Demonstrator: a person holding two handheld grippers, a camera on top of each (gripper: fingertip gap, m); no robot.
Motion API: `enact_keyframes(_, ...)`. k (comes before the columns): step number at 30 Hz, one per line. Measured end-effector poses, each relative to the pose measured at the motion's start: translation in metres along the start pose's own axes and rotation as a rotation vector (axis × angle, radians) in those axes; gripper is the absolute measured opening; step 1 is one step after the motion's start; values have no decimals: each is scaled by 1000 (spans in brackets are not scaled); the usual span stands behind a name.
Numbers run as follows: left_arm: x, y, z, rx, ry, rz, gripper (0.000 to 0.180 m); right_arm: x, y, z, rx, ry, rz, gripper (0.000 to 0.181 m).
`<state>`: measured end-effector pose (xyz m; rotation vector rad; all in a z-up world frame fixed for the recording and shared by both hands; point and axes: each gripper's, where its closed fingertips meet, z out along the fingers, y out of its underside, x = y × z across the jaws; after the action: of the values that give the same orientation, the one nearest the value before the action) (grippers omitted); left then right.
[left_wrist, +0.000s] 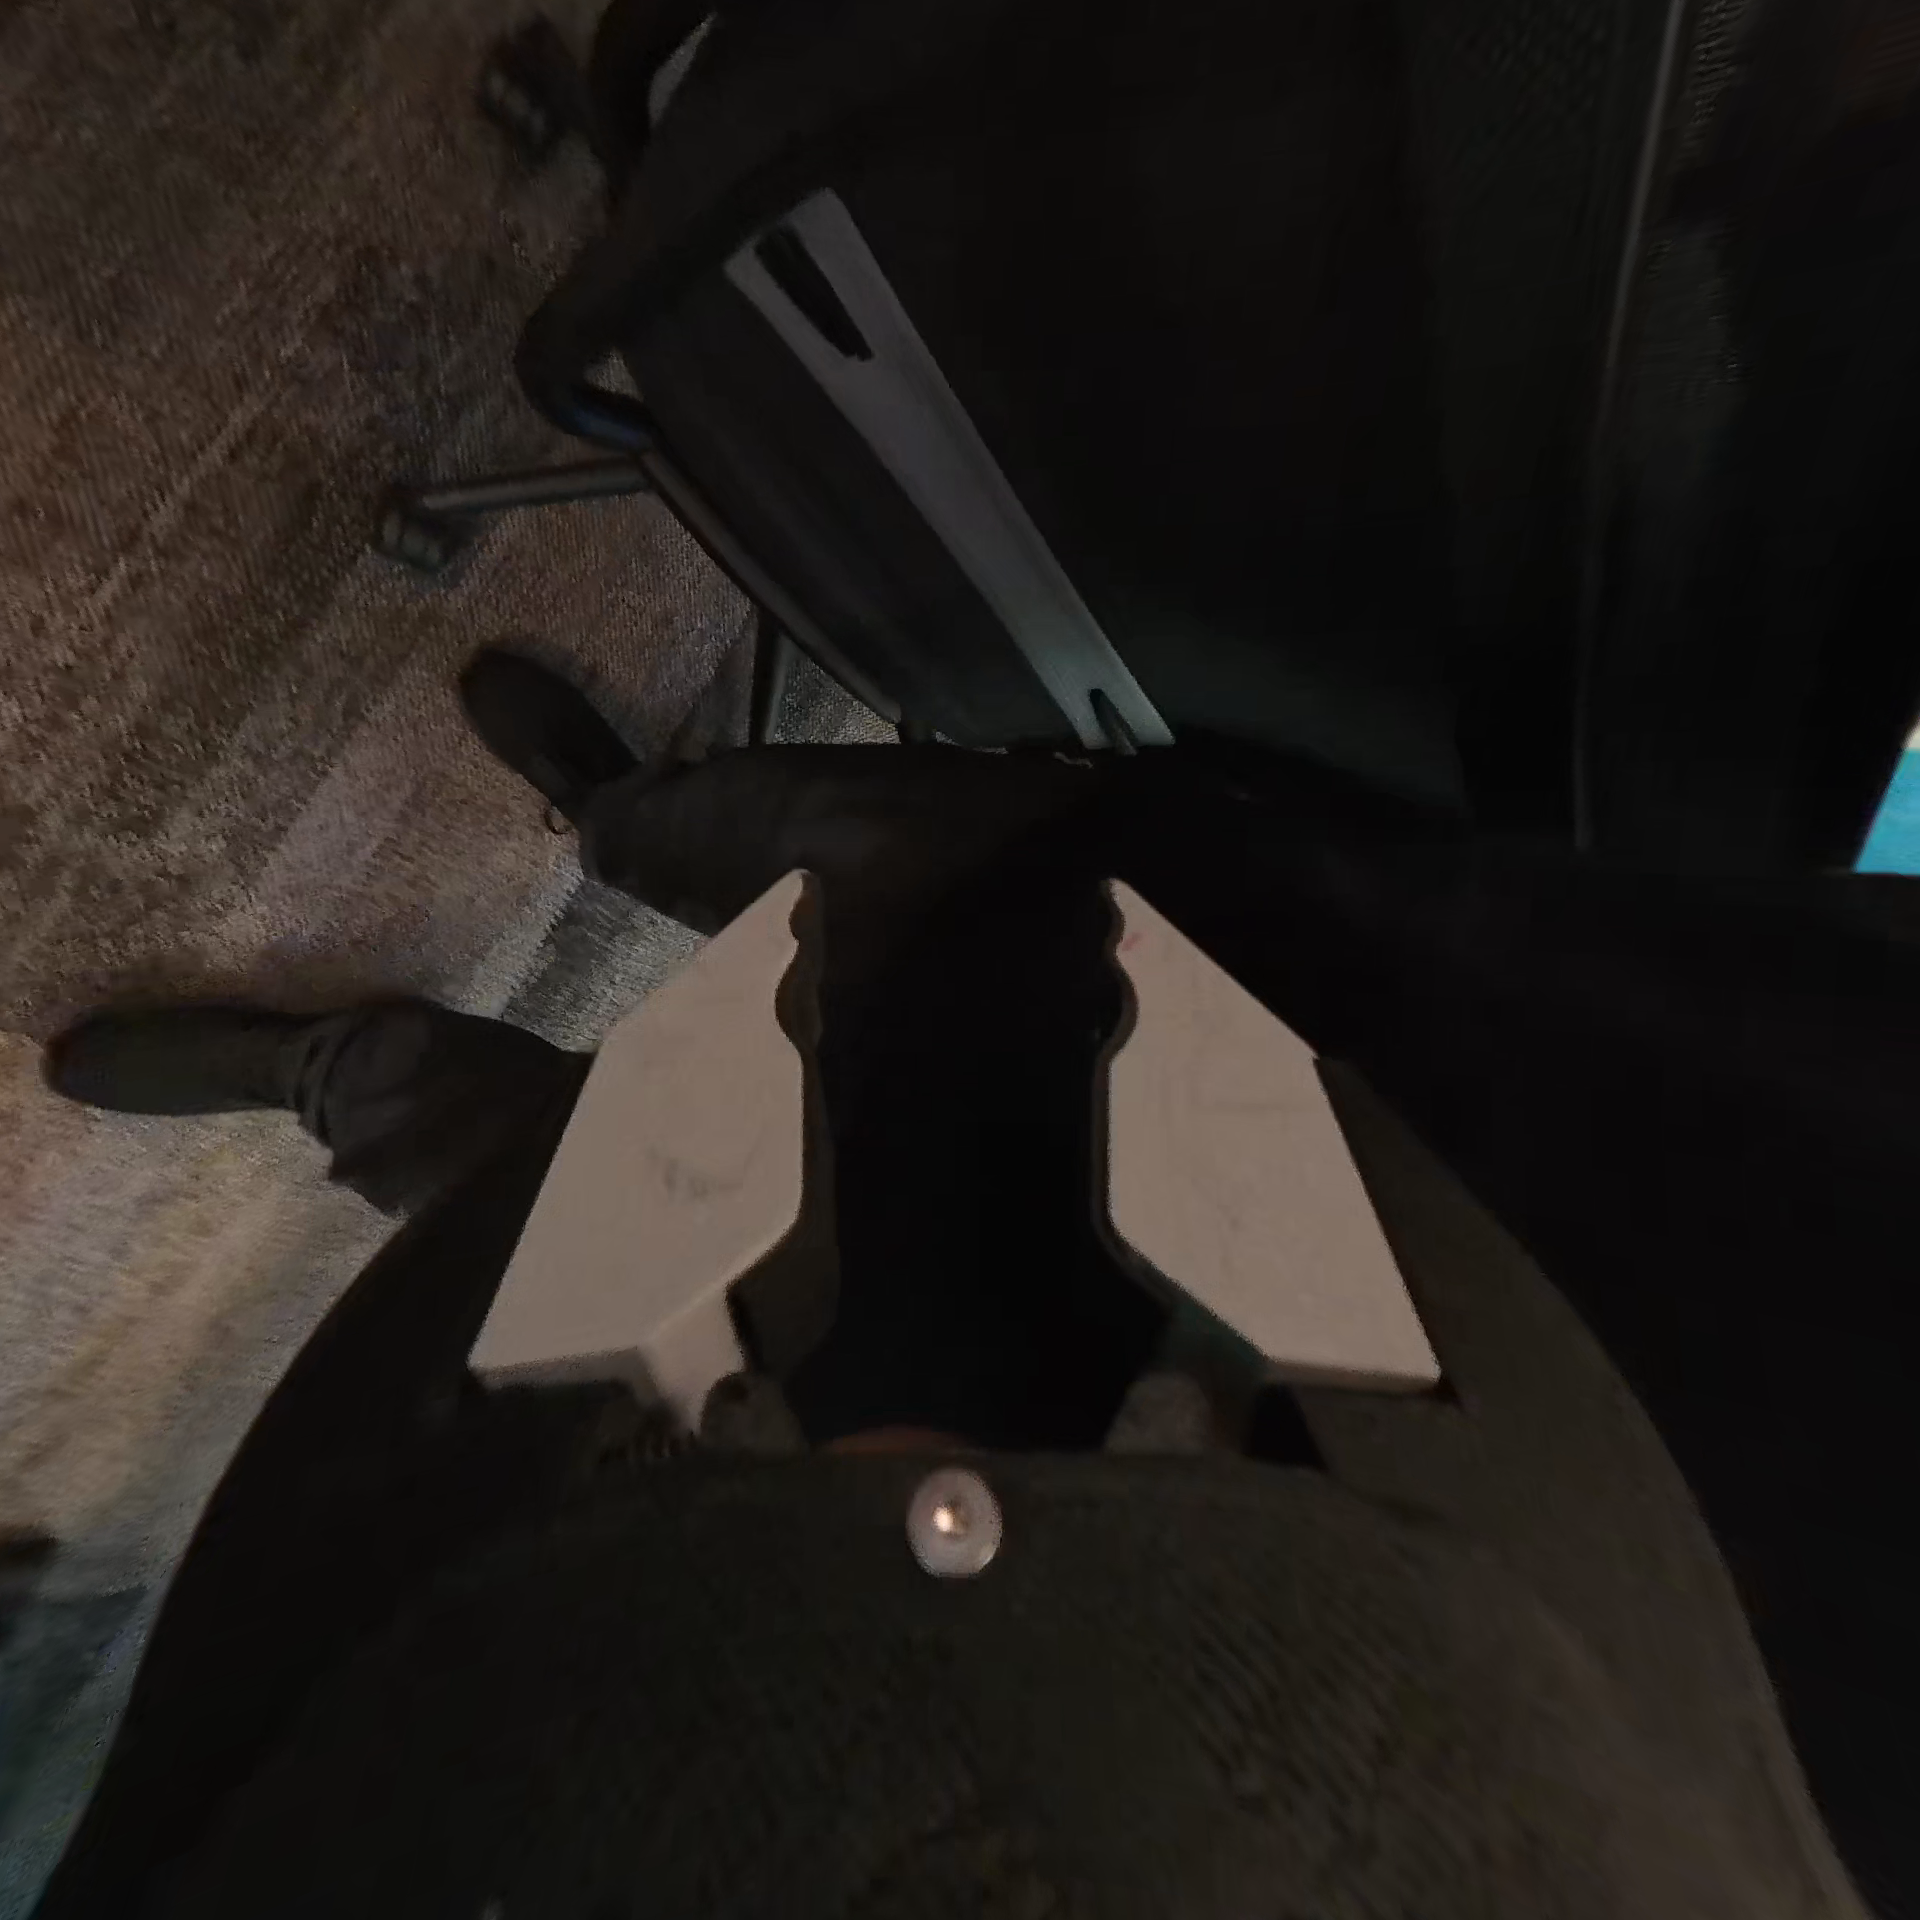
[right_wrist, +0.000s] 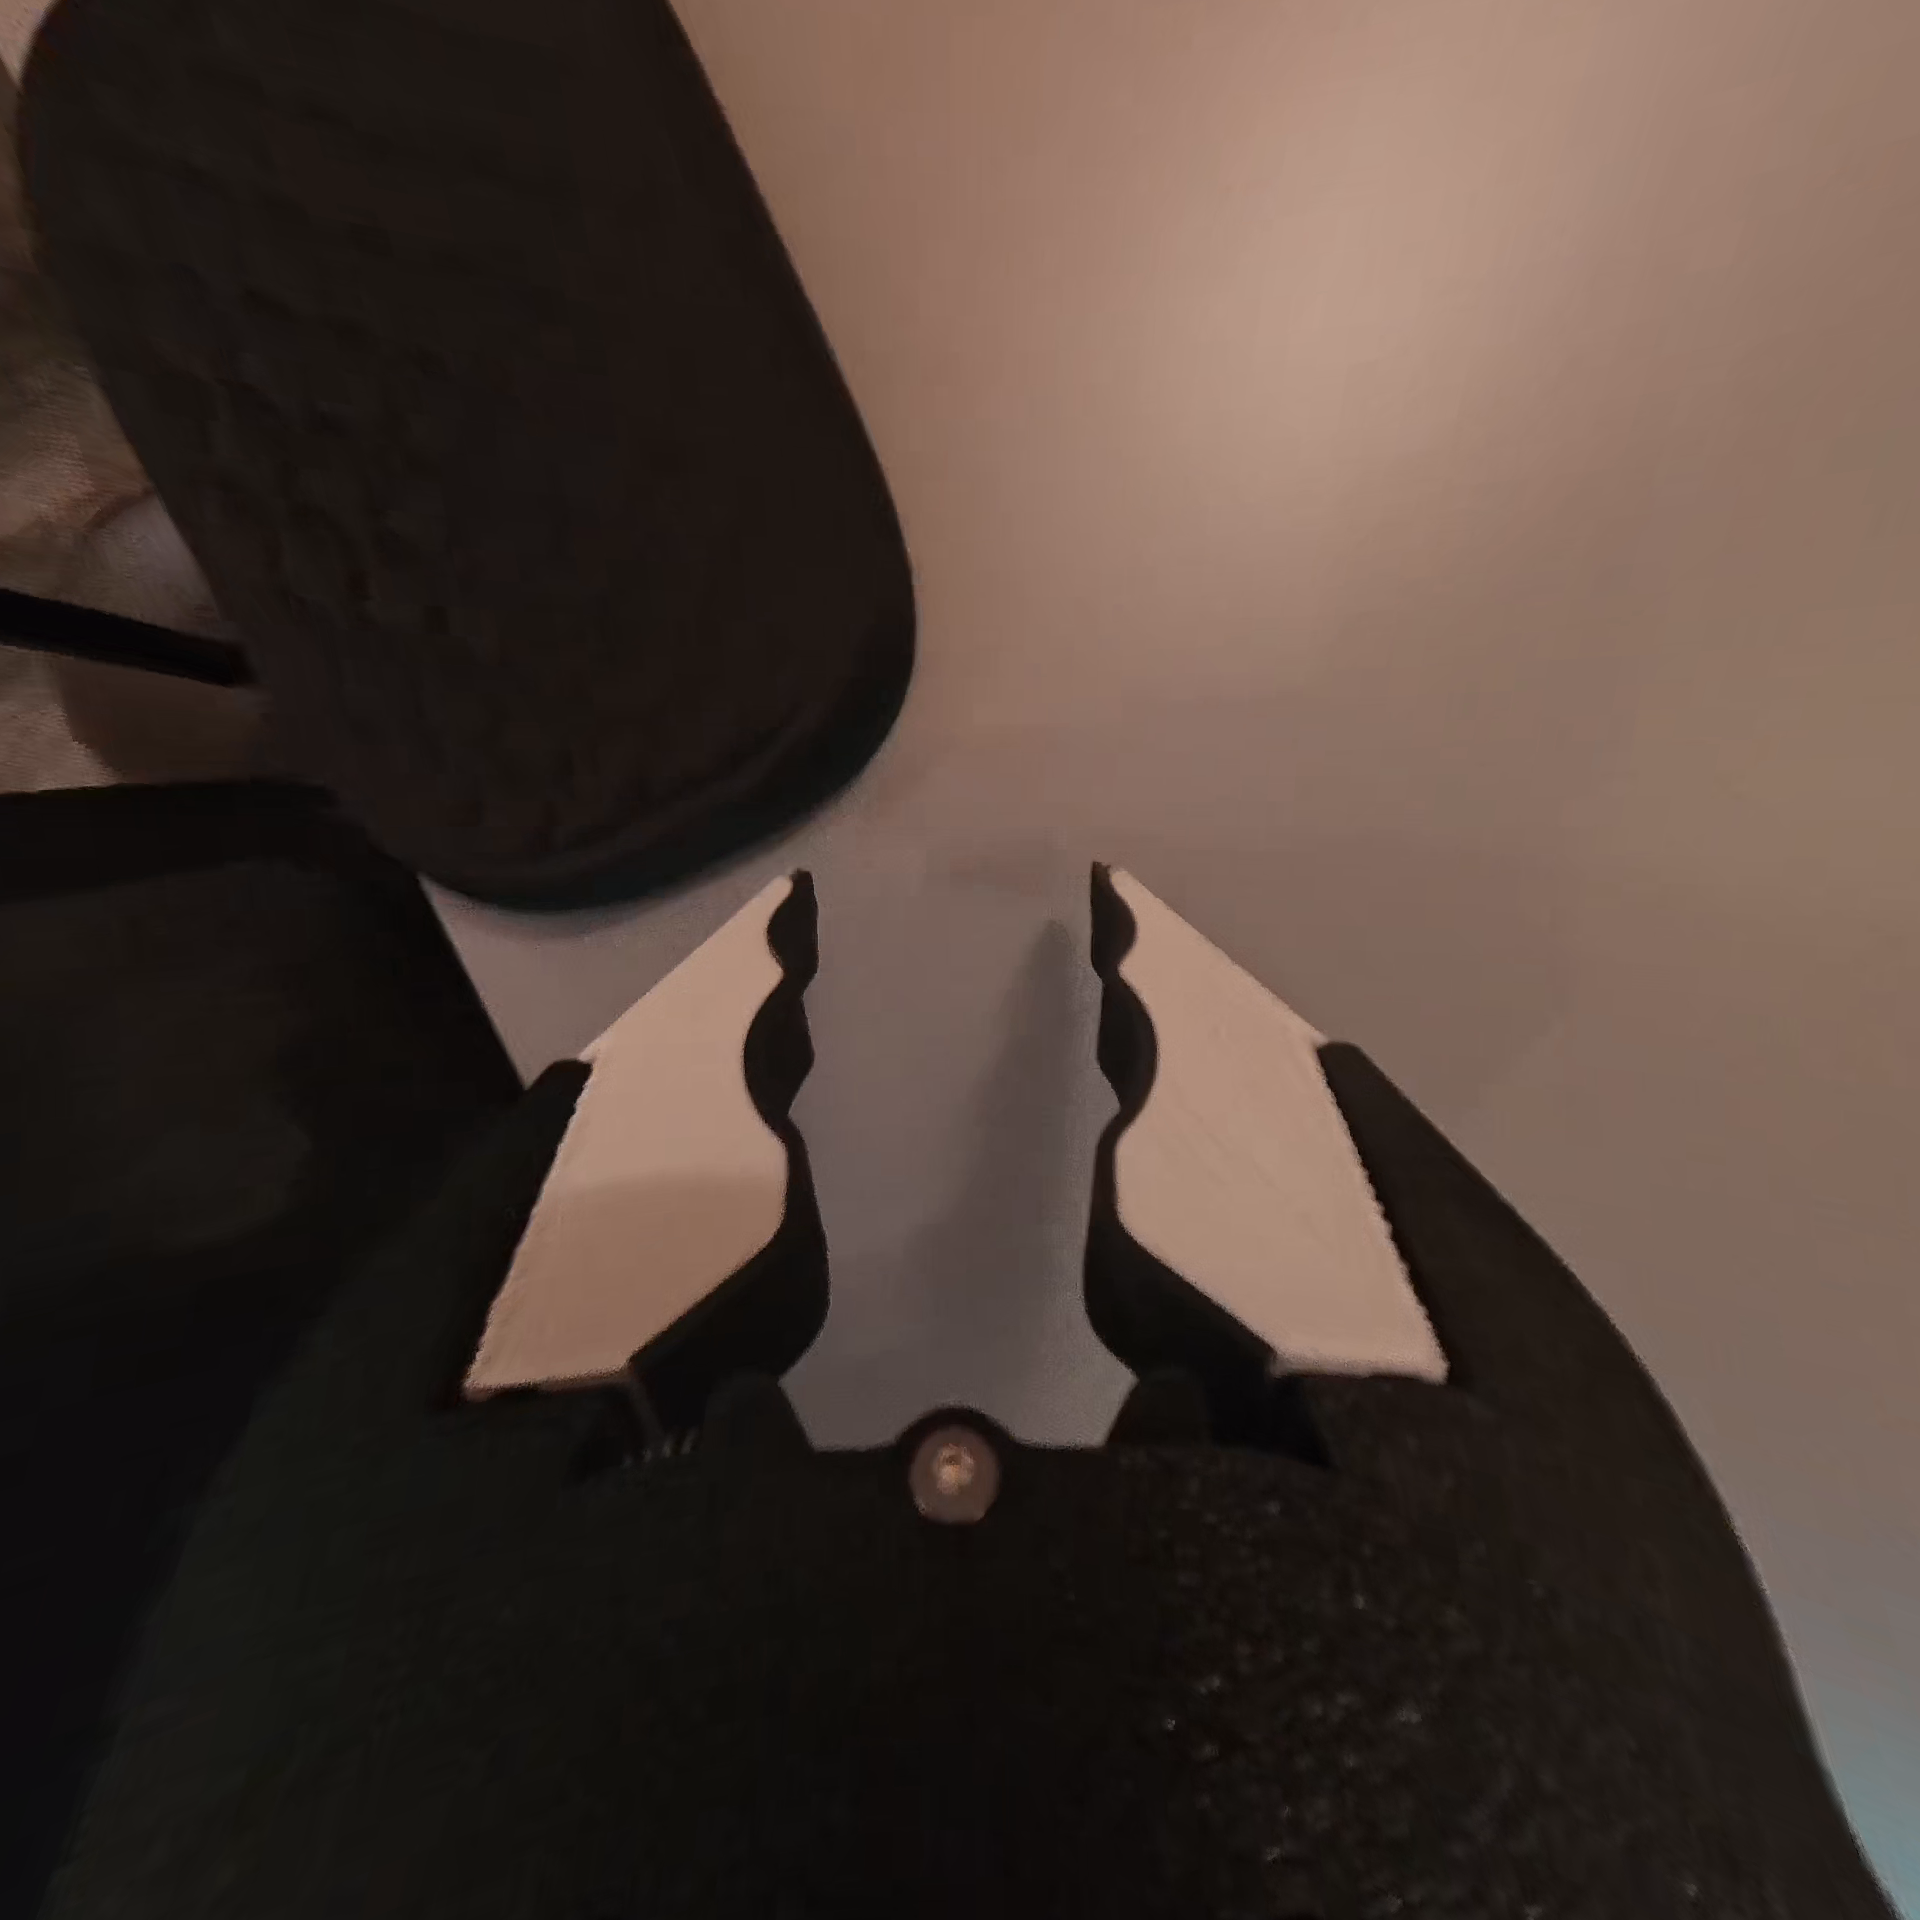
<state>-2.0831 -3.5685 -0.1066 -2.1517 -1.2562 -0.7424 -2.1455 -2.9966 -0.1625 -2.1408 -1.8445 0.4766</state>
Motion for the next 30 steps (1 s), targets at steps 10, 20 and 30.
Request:
enact_keyframes(10, -62, -32, -34, -34, 162, 203, 48, -61, -48, -120, 363, 393, 22, 73)
enact_keyframes(20, -86, -137, -25, -133, 145, 394, 48, -48, -67, -45, 182, 473, 219, 75)
enact_keyframes(30, -106, -261, -15, -301, -7, 294, 47, 98, -218, 60, 289, 451, 388, 81)
